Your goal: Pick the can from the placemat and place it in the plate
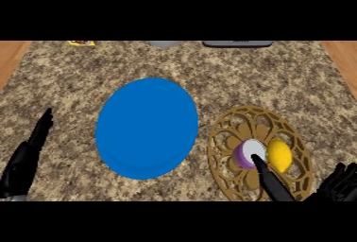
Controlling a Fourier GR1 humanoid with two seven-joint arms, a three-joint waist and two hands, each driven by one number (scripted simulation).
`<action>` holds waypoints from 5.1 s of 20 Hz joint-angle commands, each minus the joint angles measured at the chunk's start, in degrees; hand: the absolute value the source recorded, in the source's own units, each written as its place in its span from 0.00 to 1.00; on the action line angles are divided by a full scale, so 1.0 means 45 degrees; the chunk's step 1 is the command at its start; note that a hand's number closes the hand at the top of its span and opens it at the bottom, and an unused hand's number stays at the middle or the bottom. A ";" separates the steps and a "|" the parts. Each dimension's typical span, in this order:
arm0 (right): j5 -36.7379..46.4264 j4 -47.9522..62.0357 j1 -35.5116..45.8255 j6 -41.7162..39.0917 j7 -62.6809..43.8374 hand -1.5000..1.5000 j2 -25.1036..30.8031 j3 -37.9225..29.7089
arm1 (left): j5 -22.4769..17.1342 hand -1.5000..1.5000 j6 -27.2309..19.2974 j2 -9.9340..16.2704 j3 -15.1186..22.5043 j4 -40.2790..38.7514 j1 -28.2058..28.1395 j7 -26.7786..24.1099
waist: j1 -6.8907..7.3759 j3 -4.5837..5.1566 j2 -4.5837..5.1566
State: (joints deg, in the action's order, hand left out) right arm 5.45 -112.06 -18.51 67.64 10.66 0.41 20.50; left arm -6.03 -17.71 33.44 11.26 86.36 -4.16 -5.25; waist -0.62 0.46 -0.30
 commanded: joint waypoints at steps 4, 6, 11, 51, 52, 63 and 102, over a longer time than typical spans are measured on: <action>0.2262 -0.0232 -0.3545 0.0382 -0.2924 0.00 0.1057 0.2014 | 0.0126 0.50 0.0070 -0.0266 0.0079 -0.0227 -0.0187 -0.0598 | 0.0242 0.0029 0.0207; 0.2997 -0.0375 -0.4031 0.0178 -0.3778 0.00 0.1042 0.2497 | -0.0005 0.50 0.0311 -0.0011 -0.0125 -0.0164 0.0364 -0.0202 | 0.0293 0.0020 0.0271; 0.4252 -0.1555 -0.5076 -0.1031 -0.6454 0.00 0.1878 0.2129 | 0.0289 0.50 0.0304 -0.0108 0.0107 0.0068 0.0196 -0.0502 | 0.0604 0.0020 0.0364; 0.6070 0.1923 0.3280 -1.0527 -1.5929 0.00 0.0825 -0.1187 | 0.1179 0.50 0.1807 -0.1181 -0.1813 0.0322 -0.0545 -0.0213 | 0.0208 -0.0109 0.0061; 0.6798 0.1698 0.2489 -1.0046 -1.5709 0.00 0.0470 -0.0295 | 0.0977 0.50 0.2277 -0.1205 -0.2191 -0.0877 0.0345 -0.0594 | 0.0124 -0.0103 0.0065; 0.6808 0.2805 0.2609 -0.9554 -1.3475 1.00 0.0226 -0.0862 | 0.1914 0.50 0.2325 -0.1958 -0.2331 0.0480 -0.0418 0.0244 | 0.0163 -0.0109 0.0053; 0.3767 1.0517 1.5777 -1.7632 0.2511 1.00 0.3465 -0.1605 | 0.2229 0.50 0.2649 -0.2085 -0.2602 0.0426 -0.0644 -0.0359 | 0.0274 -0.0099 0.0010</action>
State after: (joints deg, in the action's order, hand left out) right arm 21.47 -60.42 53.31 -12.93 26.68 22.81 10.39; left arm 4.22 -6.36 23.38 0.66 86.36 -4.74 -6.46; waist 1.23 0.00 0.06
